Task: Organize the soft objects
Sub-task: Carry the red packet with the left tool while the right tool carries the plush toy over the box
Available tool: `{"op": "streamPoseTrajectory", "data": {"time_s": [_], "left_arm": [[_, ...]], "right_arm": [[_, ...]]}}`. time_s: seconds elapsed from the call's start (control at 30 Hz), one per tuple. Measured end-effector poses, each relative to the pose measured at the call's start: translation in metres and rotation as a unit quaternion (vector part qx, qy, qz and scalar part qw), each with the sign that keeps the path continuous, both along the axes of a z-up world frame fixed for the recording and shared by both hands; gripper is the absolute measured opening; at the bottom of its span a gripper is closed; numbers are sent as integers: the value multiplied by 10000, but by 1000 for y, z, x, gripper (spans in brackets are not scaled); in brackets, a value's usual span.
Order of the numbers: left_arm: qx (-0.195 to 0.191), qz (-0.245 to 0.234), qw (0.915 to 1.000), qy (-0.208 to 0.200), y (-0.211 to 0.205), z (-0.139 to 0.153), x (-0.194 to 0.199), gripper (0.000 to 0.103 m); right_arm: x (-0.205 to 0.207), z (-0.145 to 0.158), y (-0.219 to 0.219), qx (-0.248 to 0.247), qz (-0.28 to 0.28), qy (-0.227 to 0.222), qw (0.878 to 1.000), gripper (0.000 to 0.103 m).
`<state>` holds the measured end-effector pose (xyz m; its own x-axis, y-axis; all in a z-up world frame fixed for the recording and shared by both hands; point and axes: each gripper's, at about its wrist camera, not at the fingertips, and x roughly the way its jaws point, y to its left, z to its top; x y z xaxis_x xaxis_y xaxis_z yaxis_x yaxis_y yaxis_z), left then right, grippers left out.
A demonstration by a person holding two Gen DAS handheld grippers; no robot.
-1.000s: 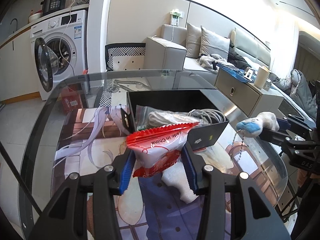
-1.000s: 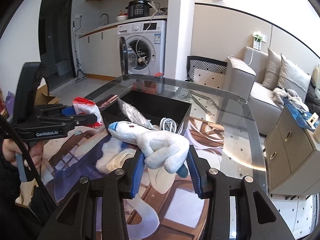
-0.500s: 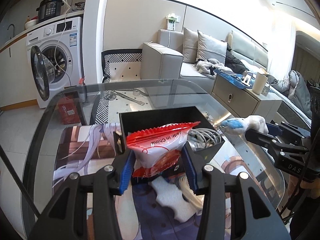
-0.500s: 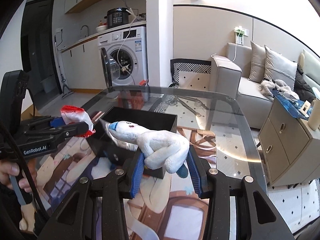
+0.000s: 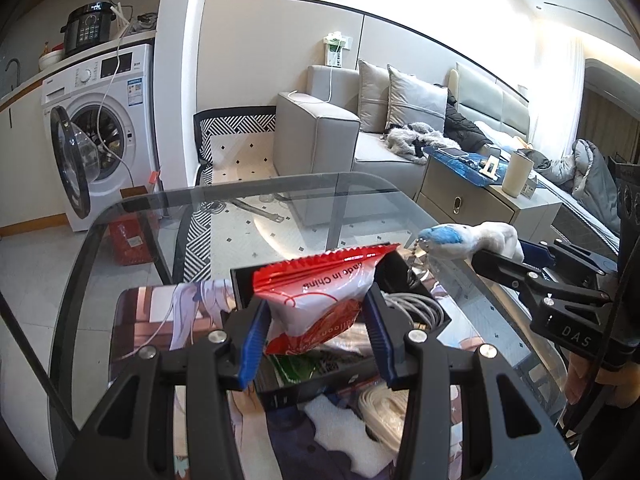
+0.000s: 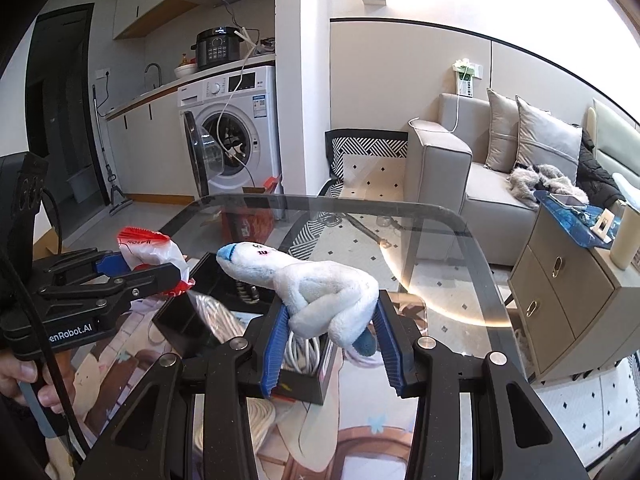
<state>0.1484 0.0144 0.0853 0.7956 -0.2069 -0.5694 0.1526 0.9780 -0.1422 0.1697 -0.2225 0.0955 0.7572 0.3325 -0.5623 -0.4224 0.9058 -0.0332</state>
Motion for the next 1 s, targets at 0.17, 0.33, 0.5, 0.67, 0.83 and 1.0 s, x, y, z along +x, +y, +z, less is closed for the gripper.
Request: {"op": "streamPoseTrajectory", "data": {"time_s": [0.17,0.33,0.5,0.67,0.83,1.0], "left_arm": [[-18,-38,10000,-38,0,6,9,45],[-117,-43,9999,-37,1,6,20,45],[-153,-34,9999,-4,5,5,28,45],[-132,-41,9999,26,6,3,32,45],[4,-42,9999,164,0,-9,43,45],[42,-14,9997,224,-3,-18,50,45]], "right_arm": [[8,4,7,-55,-63,-28,10000,42],[17,2,15,-163,-91,-32,9998,42],[26,0,18,-170,-111,0,9998,42],[35,0,20,-170,-163,26,9997,42],[47,-11,27,-324,-201,102,9992,42],[57,-26,35,-436,-188,210,9987,42]]}}
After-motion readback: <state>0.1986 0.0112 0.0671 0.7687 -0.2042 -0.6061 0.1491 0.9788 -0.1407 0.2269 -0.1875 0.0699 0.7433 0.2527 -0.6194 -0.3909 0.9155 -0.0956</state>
